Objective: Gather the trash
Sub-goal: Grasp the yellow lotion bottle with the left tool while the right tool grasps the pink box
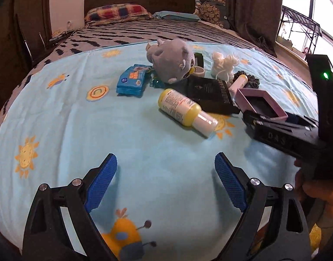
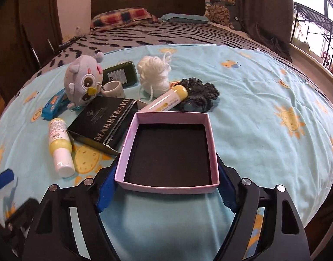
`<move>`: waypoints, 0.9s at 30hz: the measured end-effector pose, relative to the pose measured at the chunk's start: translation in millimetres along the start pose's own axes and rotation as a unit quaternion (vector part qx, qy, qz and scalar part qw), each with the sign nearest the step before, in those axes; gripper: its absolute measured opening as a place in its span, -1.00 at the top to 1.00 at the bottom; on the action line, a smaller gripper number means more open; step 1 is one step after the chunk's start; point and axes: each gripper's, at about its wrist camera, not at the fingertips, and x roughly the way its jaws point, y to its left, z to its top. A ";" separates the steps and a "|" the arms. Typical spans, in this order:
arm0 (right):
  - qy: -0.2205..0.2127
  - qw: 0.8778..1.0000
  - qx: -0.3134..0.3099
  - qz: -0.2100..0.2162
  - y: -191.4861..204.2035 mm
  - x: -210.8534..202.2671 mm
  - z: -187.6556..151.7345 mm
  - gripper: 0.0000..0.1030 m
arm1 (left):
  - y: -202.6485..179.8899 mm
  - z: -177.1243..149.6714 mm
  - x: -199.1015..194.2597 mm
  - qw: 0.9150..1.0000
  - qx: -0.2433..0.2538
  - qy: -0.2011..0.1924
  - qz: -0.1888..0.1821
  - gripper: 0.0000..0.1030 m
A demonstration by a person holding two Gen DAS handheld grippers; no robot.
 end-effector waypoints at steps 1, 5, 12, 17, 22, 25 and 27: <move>0.000 1.000 0.002 0.003 -5.0 -2.9 -1.4 -0.52 | -1.1 3.9 1.9 1.000 -0.003 -0.002 -0.001 -0.69; 0.001 1.000 0.014 0.016 -22.7 -14.7 -6.7 -0.52 | -6.9 19.6 9.4 1.000 -0.013 -0.009 0.000 -0.69; -0.015 0.998 0.037 0.046 -43.1 -47.3 -19.4 -0.52 | -22.4 43.2 33.6 0.999 -0.010 0.006 0.030 -0.56; -0.038 0.997 0.038 0.061 -50.3 -76.0 -24.0 -0.52 | -27.1 46.8 59.4 0.998 -0.017 0.038 0.045 -0.42; -0.048 0.996 0.032 0.070 -49.9 -89.4 -26.5 -0.52 | -31.3 55.6 75.8 0.997 -0.018 0.037 0.059 -0.15; -0.047 0.996 0.032 0.073 -50.7 -89.7 -28.9 -0.52 | -31.3 58.9 79.2 0.998 -0.013 0.038 0.057 0.21; -0.046 0.995 0.035 0.076 -52.8 -89.6 -31.2 -0.52 | -29.9 57.8 77.5 0.998 -0.007 0.038 0.052 0.28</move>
